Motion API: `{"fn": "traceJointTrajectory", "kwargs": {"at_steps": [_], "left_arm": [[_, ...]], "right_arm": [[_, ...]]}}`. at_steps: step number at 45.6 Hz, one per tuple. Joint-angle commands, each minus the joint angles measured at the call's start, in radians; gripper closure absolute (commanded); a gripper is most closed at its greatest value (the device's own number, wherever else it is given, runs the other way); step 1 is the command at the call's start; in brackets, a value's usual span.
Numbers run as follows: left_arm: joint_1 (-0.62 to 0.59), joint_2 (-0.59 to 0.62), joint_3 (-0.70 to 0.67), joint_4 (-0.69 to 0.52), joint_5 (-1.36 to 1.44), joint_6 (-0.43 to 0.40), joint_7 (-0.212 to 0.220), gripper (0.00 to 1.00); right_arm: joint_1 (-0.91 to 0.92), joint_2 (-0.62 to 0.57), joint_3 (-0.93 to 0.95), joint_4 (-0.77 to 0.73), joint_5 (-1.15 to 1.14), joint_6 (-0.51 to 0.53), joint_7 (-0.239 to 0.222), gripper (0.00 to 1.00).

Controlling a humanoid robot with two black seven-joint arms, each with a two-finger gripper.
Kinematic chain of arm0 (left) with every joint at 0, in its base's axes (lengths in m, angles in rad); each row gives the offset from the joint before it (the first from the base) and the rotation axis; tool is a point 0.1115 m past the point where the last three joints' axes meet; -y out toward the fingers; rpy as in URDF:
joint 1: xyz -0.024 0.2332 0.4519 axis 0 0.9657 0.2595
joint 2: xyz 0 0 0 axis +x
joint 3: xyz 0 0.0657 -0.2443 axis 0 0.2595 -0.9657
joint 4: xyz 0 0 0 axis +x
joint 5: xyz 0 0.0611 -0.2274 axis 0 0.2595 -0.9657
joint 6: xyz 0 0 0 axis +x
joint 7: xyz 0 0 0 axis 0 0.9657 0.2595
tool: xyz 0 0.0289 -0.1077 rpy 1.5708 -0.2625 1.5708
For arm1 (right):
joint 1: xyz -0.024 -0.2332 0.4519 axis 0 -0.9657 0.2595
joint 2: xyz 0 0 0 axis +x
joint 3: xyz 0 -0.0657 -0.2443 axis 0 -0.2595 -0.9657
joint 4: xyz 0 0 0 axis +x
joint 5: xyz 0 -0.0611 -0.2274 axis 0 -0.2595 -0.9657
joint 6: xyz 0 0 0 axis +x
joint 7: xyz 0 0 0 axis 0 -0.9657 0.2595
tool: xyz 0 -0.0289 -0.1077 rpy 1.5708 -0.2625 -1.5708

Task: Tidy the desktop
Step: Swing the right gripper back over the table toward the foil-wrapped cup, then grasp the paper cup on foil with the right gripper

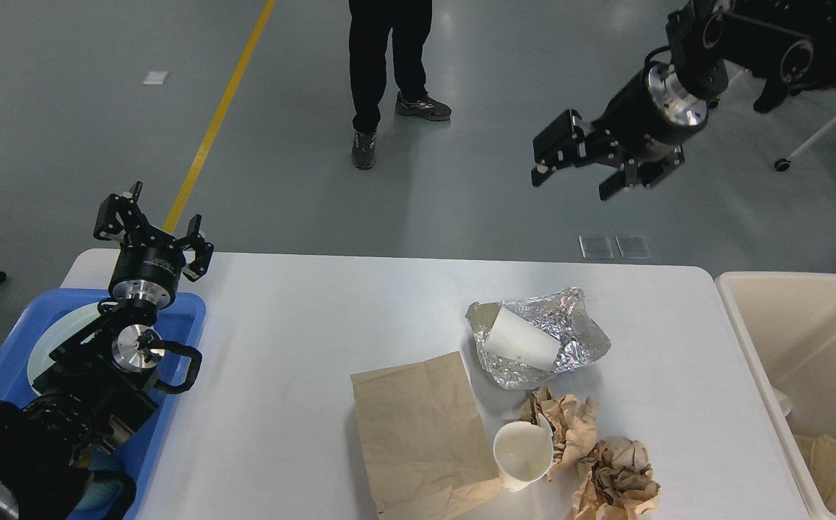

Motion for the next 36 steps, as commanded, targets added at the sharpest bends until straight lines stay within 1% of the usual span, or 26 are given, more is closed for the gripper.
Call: {"fn": "traceJointTrajectory", "kwargs": {"at_steps": [1,7,15,18,20,23,27,33,36], "left_arm": [[0.001,0.0,0.0,0.0,0.001,0.0,0.0,0.04],[-0.001,0.0,0.0,0.0,0.001,0.0,0.0,0.04],[0.001,0.0,0.0,0.0,0.001,0.0,0.0,0.04],[0.001,0.0,0.0,0.0,0.001,-0.002,0.0,0.04],[-0.001,0.0,0.0,0.0,0.001,-0.002,0.0,0.04],[0.001,0.0,0.0,0.0,0.001,-0.002,0.0,0.04],[0.001,0.0,0.0,0.0,0.001,-0.002,0.0,0.04],[0.001,0.0,0.0,0.0,0.001,-0.003,0.0,0.04],[0.001,0.0,0.0,0.0,0.001,-0.003,0.0,0.04]], "right_arm": [[-0.222,0.002,-0.008,-0.083,0.015,-0.072,-0.003,0.0],[-0.394,0.002,0.013,-0.185,0.024,-0.135,-0.003,0.0],[-0.591,0.022,0.035,-0.289,0.121,-0.245,-0.005,0.0],[-0.64,0.041,0.032,-0.323,0.128,-0.262,-0.013,0.0],[-0.678,0.045,0.036,-0.358,0.13,-0.271,-0.029,0.0],[-0.71,0.047,0.039,-0.384,0.13,-0.274,-0.039,0.0],[-0.743,0.048,0.039,-0.398,0.13,-0.299,-0.039,0.0],[-0.781,0.059,0.043,-0.4,0.13,-0.398,-0.04,0.0],[-0.793,0.062,0.052,-0.398,0.13,-0.429,-0.04,0.0]]}}
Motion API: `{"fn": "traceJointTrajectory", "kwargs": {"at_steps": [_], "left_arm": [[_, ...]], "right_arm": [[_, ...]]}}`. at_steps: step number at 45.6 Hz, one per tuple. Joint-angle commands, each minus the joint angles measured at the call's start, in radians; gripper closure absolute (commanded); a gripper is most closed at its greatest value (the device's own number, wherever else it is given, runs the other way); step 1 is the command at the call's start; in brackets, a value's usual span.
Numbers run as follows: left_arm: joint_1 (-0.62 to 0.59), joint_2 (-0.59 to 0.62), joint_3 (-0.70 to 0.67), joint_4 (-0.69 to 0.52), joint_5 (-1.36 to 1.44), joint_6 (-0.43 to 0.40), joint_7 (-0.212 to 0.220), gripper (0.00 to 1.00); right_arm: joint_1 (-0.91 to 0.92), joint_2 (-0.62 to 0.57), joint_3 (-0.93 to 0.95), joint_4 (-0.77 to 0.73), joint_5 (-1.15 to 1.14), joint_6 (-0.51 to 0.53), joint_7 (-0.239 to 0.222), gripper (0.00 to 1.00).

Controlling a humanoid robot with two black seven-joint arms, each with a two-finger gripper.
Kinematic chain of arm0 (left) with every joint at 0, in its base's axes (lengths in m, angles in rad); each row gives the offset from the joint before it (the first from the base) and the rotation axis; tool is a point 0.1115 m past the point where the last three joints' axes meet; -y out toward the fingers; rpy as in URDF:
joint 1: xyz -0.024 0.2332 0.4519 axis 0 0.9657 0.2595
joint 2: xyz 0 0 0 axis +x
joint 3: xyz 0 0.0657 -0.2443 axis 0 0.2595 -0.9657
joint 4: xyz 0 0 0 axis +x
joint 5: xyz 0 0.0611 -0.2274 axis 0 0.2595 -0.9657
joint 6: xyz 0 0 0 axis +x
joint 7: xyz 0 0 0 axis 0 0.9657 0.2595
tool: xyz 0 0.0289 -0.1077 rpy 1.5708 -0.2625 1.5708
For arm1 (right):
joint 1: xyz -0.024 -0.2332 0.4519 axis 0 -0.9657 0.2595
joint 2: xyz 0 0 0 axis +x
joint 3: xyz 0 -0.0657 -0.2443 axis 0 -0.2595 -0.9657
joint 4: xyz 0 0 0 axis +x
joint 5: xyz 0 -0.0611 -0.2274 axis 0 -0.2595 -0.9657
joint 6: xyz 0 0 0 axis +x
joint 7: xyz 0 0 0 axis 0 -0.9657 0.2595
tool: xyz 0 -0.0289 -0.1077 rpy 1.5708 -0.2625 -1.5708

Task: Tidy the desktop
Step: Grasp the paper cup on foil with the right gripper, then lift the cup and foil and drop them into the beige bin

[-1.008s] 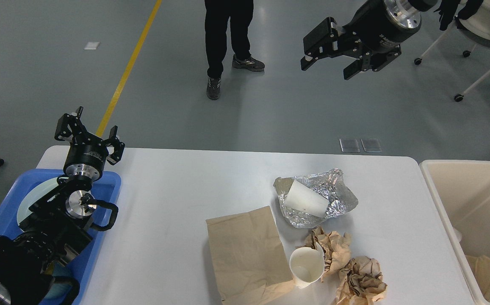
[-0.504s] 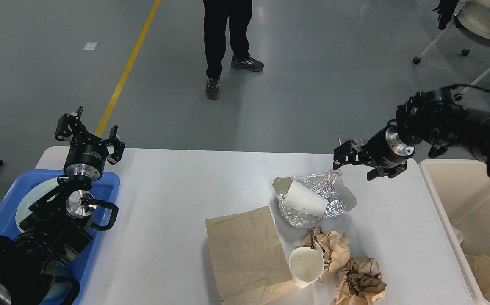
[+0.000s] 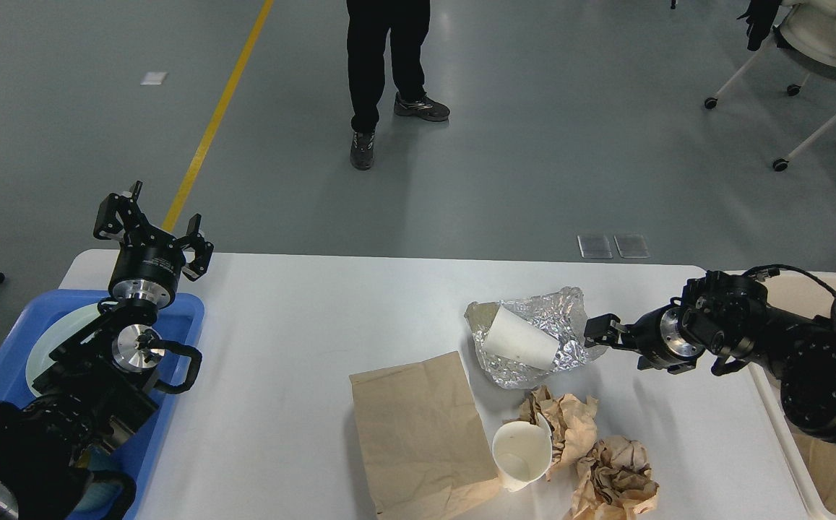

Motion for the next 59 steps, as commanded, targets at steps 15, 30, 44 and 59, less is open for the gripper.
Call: {"fn": "traceJointTrajectory", "kwargs": {"at_steps": [15,30,44,59], "left_arm": [[0.001,0.0,0.0,0.0,0.0,0.0,0.0,0.04],[-0.001,0.0,0.0,0.0,-0.001,0.0,0.0,0.04],[0.001,0.0,0.0,0.0,0.0,0.0,0.0,0.04],[0.001,0.0,0.0,0.0,0.0,0.0,0.0,0.04]], "right_arm": [[-0.056,0.024,0.007,0.002,-0.006,-0.096,-0.02,0.74],[-0.048,0.019,0.012,-0.002,0.002,-0.097,-0.076,1.0],[0.027,0.0,0.093,0.006,0.026,-0.076,-0.077,1.0],[0.274,-0.135,0.117,0.023,0.028,0.145,-0.076,1.0]]}}
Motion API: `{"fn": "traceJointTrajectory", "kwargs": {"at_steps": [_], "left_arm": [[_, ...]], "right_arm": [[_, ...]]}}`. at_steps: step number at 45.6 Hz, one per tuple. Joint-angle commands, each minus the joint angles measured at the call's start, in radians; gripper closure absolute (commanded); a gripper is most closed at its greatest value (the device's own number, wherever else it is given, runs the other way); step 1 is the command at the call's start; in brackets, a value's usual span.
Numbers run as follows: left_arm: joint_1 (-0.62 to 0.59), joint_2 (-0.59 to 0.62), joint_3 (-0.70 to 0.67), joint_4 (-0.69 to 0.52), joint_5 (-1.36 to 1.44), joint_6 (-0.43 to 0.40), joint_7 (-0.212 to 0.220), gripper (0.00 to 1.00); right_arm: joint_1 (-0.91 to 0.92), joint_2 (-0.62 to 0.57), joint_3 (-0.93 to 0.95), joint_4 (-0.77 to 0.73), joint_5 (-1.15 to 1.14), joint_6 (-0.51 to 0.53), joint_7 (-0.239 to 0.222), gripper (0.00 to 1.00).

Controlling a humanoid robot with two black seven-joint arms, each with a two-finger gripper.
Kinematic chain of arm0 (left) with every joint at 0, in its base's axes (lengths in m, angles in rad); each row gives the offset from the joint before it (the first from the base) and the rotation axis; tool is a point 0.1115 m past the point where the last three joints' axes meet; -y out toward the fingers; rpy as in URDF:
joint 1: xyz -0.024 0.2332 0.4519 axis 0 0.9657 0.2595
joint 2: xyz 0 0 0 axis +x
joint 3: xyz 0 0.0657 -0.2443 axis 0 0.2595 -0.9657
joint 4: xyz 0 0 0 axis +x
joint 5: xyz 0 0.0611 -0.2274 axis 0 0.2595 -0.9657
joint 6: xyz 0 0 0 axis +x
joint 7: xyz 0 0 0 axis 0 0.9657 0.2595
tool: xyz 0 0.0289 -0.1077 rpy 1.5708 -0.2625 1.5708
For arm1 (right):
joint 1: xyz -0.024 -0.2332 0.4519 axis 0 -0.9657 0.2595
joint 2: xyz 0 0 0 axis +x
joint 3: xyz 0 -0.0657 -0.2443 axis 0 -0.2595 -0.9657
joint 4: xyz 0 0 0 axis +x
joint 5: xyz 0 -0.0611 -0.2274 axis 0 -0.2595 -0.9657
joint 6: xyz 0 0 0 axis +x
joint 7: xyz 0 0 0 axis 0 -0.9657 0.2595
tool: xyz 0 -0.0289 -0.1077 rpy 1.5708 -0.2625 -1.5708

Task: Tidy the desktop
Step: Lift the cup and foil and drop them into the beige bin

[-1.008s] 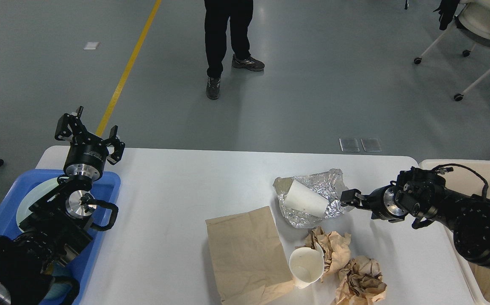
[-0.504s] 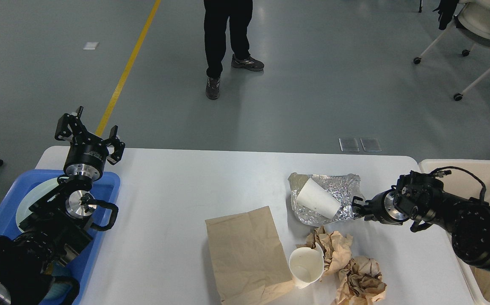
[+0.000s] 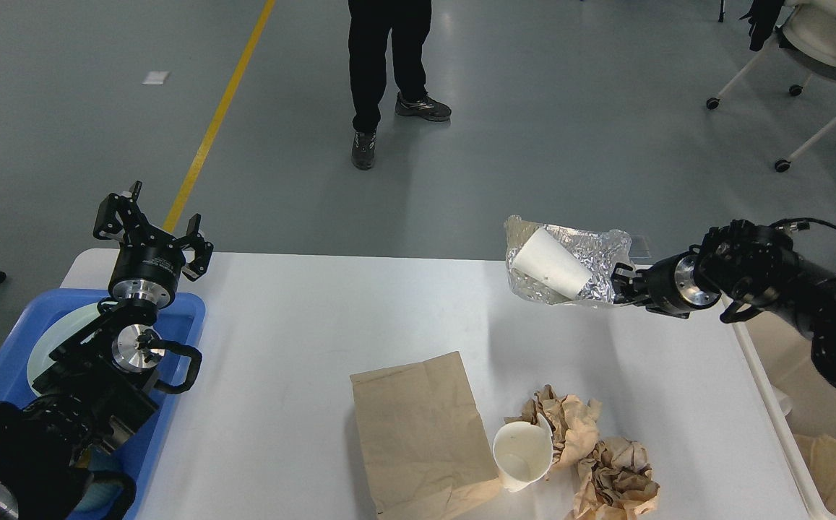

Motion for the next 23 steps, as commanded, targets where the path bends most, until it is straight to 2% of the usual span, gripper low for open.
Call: {"fn": "traceJointTrajectory", "kwargs": {"at_steps": [1,5,13,23], "left_arm": [[0.0,0.0,0.0,0.0,0.0,0.0,0.0,0.04],[0.0,0.0,0.0,0.0,0.0,0.0,0.0,0.04],[0.0,0.0,0.0,0.0,0.0,0.0,0.0,0.04],[0.0,0.0,0.0,0.0,0.0,0.0,0.0,0.04]], "right_arm": [[0.118,-0.065,0.016,0.002,0.0,0.109,0.001,1.0],[0.204,-0.115,0.015,0.011,-0.003,0.175,0.001,1.0],[0.374,-0.187,-0.005,0.049,-0.015,0.24,0.002,1.0],[0.517,-0.215,-0.027,0.048,-0.027,0.306,0.001,1.0]]}}
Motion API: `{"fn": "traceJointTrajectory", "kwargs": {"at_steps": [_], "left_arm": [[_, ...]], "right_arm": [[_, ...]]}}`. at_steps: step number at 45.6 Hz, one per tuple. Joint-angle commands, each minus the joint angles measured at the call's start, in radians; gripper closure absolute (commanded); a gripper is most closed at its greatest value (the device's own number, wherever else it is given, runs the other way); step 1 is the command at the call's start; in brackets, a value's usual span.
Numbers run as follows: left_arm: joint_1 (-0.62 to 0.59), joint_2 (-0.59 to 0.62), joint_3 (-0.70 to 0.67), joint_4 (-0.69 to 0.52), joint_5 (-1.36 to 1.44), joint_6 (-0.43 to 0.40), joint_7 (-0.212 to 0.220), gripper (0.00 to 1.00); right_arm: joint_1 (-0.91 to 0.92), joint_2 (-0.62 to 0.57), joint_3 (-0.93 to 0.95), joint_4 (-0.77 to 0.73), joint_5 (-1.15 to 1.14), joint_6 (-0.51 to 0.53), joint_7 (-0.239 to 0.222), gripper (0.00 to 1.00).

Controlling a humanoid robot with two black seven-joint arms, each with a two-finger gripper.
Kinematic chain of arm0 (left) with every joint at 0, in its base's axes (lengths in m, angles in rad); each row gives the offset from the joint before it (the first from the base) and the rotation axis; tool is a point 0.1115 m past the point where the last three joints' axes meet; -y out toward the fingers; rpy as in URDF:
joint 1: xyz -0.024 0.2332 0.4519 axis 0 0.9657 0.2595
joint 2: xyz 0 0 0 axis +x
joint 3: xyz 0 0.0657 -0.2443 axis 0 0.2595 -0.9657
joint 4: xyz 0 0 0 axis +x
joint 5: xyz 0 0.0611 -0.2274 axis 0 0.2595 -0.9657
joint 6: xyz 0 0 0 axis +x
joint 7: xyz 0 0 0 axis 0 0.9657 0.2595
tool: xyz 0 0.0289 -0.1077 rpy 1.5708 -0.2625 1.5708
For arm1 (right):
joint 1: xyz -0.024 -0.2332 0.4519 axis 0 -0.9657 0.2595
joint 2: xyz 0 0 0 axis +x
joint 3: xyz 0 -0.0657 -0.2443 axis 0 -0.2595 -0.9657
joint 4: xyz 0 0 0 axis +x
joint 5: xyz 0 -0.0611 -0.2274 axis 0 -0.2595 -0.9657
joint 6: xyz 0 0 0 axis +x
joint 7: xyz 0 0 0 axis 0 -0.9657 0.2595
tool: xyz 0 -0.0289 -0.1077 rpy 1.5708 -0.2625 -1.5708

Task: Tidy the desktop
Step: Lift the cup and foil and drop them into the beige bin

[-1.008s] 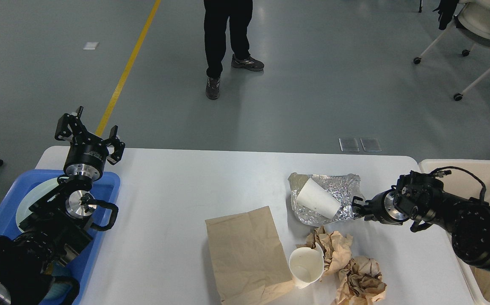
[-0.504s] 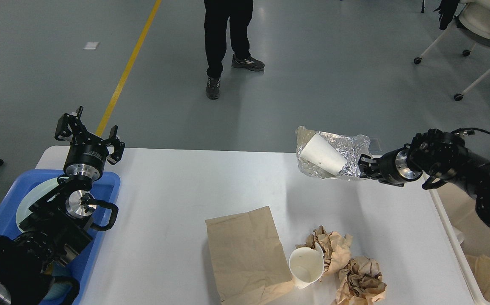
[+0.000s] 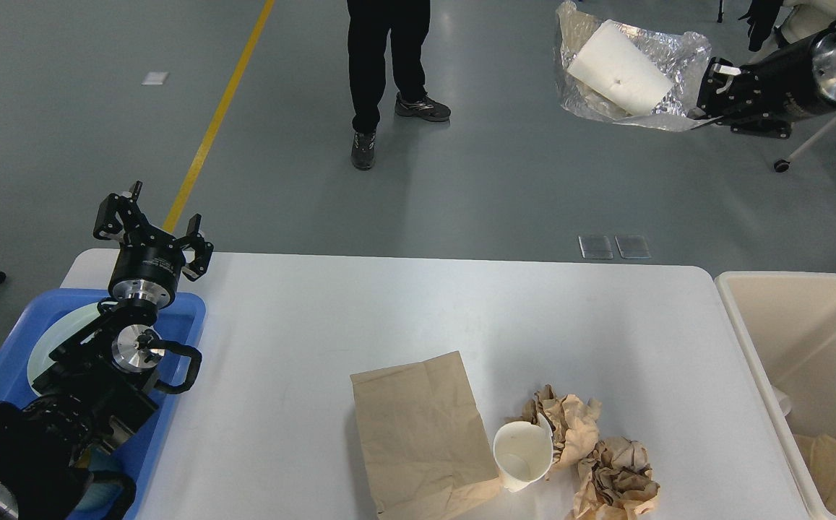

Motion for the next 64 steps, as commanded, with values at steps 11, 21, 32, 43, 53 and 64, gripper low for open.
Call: {"fn": "traceJointTrajectory", "kwargs": {"at_steps": [11,21,32,43,53,64], "left_arm": [[0.0,0.0,0.0,0.0,-0.001,0.0,0.0,0.04],[0.0,0.0,0.0,0.0,0.001,0.0,0.0,0.04],[0.0,0.0,0.0,0.0,0.001,0.0,0.0,0.04],[0.0,0.0,0.0,0.0,0.001,0.0,0.0,0.04],[0.0,0.0,0.0,0.0,0.001,0.0,0.0,0.04],[0.0,0.0,0.0,0.0,0.001,0.0,0.0,0.04]], "right_arm": [[-0.05,-0.082,-0.023,-0.03,-0.007,-0.071,-0.001,1.0],[-0.328,-0.194,0.004,-0.149,0.013,-0.263,-0.001,1.0],[-0.619,-0.272,0.099,-0.153,0.015,-0.503,-0.001,1.0],[-0.938,-0.265,0.204,-0.156,0.015,-0.691,0.001,1.0],[-1.006,-0.249,0.216,-0.162,0.015,-0.715,0.002,0.05],[-1.002,-0.223,0.219,-0.176,0.015,-0.711,0.002,0.0]]}}
